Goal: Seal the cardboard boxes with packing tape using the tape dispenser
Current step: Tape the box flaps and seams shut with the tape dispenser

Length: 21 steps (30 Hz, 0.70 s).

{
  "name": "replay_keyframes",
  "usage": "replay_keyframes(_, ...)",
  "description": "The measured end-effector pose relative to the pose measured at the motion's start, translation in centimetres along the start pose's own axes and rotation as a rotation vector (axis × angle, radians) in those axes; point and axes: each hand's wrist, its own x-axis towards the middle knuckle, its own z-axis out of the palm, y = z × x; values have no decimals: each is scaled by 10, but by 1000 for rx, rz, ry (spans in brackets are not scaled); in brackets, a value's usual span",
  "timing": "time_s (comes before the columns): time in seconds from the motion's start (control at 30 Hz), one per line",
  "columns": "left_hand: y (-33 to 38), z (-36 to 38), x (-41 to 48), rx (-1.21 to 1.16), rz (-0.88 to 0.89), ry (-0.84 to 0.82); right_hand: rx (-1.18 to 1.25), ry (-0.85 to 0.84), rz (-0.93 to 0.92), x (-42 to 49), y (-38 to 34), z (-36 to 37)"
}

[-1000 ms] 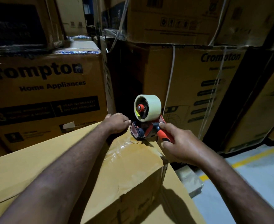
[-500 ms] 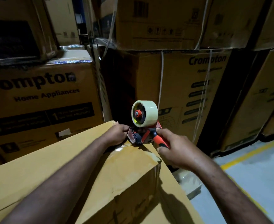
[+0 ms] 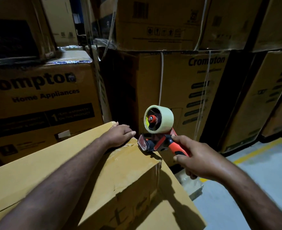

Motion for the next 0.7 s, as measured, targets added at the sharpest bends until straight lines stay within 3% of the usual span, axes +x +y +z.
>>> replay_keyframes(0.33, -20, -27, -47, 87, 8, -64, 30, 8, -64, -17, -16, 38)
replay_keyframes(0.47, 12, -31, -38, 313, -52, -120, -63, 73, -54, -19, -17, 43)
replay_keyframes(0.6, 41, 0, -35, 124, 14, -68, -62, 59, -12, -23, -19, 29)
replay_keyframes(0.7, 44, 10, -38, 114, 19, -34, -50, 44, 12, -28, -19, 24)
